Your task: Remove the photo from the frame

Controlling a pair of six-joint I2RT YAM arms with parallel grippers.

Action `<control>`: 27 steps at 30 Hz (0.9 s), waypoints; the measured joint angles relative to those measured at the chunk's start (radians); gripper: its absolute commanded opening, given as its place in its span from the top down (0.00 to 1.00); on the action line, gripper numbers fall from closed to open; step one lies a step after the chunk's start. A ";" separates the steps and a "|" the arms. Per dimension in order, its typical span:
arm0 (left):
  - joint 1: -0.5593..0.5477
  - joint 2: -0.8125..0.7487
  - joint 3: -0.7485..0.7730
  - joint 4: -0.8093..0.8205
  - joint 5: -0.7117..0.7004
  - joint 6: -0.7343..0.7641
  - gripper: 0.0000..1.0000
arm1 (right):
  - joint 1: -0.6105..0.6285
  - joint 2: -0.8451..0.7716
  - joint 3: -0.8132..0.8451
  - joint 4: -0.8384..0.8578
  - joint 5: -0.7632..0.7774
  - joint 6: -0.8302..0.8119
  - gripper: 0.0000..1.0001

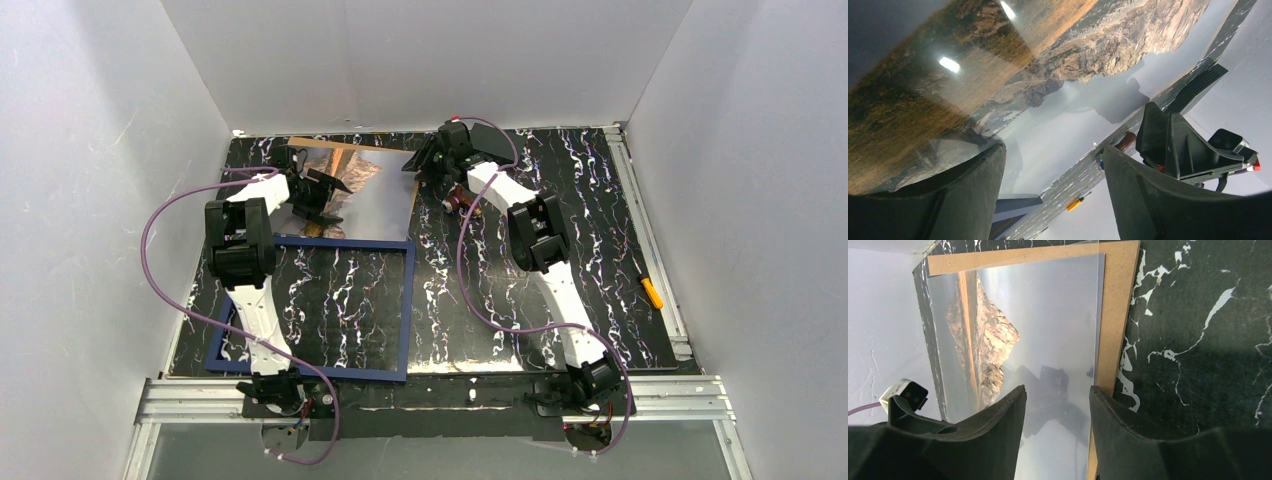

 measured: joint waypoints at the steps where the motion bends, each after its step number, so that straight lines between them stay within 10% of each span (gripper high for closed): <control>1: 0.001 0.000 0.000 0.000 0.000 -0.002 0.29 | 0.000 -0.004 -0.008 0.007 -0.002 0.001 0.43; 27: 0.005 0.021 0.048 -0.048 0.030 0.018 0.22 | 0.072 -0.272 -0.477 0.112 -0.232 -0.068 0.40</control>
